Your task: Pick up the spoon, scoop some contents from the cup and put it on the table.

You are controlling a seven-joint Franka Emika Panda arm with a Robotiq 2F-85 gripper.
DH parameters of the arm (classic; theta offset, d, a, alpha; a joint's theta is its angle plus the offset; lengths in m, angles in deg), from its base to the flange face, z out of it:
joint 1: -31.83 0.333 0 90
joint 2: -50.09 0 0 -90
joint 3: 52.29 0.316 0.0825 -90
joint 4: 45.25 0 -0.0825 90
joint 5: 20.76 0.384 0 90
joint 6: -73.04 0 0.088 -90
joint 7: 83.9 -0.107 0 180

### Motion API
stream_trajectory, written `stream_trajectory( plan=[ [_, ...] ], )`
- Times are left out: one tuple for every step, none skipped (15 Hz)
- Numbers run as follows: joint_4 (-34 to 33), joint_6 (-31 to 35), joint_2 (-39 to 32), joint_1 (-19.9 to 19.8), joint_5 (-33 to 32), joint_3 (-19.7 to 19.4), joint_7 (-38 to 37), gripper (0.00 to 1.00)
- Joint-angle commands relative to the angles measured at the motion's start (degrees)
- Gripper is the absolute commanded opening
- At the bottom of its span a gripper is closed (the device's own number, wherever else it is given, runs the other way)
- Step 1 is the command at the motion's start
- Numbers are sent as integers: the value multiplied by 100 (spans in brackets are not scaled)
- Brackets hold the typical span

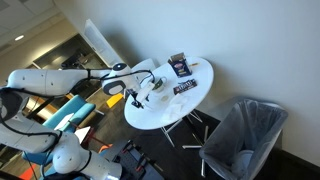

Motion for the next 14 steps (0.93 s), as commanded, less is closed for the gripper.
stream_trajectory(
  plan=[
    [223, -486, 1031, 38, -889, 68, -608, 97],
    [175, -764, 1247, 56, -1145, 84, -727, 100],
    [118, -981, 1415, 91, -1325, 88, -804, 100],
    [54, -1207, 1569, 136, -1482, 92, -880, 100],
    [1, -1385, 1692, 187, -1600, 79, -893, 100],
    [-59, -1547, 1803, 225, -1730, 95, -976, 100],
    [-105, -1665, 1877, 280, -1806, 76, -973, 100],
    [-184, -1797, 1925, 331, -1892, 99, -1072, 100],
    [-231, -1893, 1952, 392, -1933, 88, -1063, 100],
    [-98, -1648, 1885, 425, -1827, -54, -929, 100],
    [-121, -1713, 1937, 460, -1859, -48, -945, 100],
    [-135, -1736, 1957, 483, -1868, -44, -976, 100],
    [-138, -1742, 1959, 494, -1869, -42, -989, 100],
    [-138, -1745, 1957, 495, -1869, -42, -989, 100]
  ],
)
